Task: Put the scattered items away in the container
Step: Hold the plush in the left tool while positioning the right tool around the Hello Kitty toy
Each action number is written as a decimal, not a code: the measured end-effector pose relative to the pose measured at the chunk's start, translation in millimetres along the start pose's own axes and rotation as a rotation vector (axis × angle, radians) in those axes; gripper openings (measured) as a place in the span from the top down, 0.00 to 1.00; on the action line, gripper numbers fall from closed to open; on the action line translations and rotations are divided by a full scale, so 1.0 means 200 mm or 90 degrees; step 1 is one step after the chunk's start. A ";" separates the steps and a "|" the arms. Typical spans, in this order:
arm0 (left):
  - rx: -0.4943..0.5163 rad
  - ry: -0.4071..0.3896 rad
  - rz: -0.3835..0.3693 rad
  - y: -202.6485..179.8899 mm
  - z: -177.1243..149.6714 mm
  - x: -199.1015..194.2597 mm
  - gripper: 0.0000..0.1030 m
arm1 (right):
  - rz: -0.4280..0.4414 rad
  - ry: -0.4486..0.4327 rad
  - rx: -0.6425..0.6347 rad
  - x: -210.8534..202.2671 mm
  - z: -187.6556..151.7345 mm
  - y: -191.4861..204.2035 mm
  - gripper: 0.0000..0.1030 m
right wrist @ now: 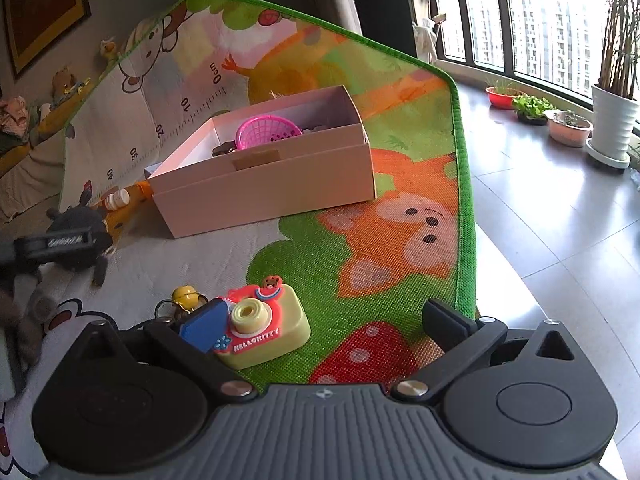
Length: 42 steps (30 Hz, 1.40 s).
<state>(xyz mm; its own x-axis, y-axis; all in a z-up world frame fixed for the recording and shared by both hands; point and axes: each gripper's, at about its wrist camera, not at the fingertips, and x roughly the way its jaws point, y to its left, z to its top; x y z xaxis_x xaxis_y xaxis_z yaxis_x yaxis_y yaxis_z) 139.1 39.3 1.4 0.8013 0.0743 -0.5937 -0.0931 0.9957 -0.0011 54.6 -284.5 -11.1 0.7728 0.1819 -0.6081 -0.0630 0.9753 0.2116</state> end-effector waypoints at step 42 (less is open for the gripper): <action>0.102 0.033 -0.194 -0.04 -0.39 -0.49 0.00 | -0.014 0.008 -0.025 -0.02 -0.01 0.03 0.00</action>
<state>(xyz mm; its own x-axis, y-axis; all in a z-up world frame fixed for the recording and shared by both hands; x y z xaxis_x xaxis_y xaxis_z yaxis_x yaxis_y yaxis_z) 14.9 18.8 -2.8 0.7463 -0.2264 -0.6259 0.2430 0.9681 -0.0603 50.5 -279.2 -8.6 0.7660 0.1613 -0.6223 -0.0705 0.9833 0.1680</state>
